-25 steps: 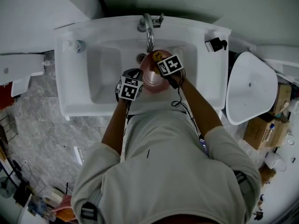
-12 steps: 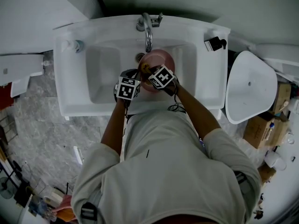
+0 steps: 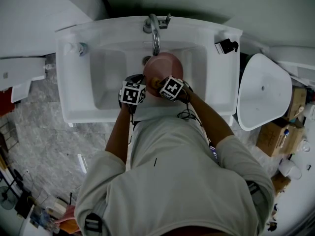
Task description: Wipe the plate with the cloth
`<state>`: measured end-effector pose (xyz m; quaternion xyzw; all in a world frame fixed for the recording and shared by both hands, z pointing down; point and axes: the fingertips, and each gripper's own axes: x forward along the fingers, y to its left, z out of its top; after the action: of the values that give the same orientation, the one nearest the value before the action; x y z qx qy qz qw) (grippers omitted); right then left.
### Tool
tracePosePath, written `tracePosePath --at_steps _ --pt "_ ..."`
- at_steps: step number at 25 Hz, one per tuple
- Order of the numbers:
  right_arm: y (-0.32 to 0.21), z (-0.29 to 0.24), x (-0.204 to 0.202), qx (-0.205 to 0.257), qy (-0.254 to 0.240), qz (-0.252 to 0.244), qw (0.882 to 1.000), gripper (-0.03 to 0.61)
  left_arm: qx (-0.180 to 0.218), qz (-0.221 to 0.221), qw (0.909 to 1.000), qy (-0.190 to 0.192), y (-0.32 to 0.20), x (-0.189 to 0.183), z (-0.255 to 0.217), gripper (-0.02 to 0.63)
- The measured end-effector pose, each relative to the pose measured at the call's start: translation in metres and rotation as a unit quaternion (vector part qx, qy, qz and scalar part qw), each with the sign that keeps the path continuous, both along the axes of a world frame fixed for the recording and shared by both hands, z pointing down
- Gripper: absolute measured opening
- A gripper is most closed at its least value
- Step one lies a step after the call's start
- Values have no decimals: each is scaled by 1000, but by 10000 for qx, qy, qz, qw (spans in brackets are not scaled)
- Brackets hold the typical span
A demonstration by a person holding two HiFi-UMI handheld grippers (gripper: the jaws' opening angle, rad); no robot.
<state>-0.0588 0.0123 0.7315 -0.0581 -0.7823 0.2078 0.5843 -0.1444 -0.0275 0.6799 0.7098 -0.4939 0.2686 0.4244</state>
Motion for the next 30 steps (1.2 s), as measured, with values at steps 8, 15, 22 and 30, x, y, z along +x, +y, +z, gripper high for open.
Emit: tracePosePath --at_steps 8,15,22,30 --pt "-23 23 42 178 671 304 9971 94 -80 2 10000 -13 5 -2 3 51" --pt "-54 31 60 263 1032 1377 9847 95 -79 59 9999 -19 6 0 3 51" --pt "-100 37 68 286 1153 2857 9509 94 -80 61 9999 13 7 1 4 51" --pt "-141 26 45 827 855 2947 9482 94 -43 128 9999 52 7 7 -3 55"
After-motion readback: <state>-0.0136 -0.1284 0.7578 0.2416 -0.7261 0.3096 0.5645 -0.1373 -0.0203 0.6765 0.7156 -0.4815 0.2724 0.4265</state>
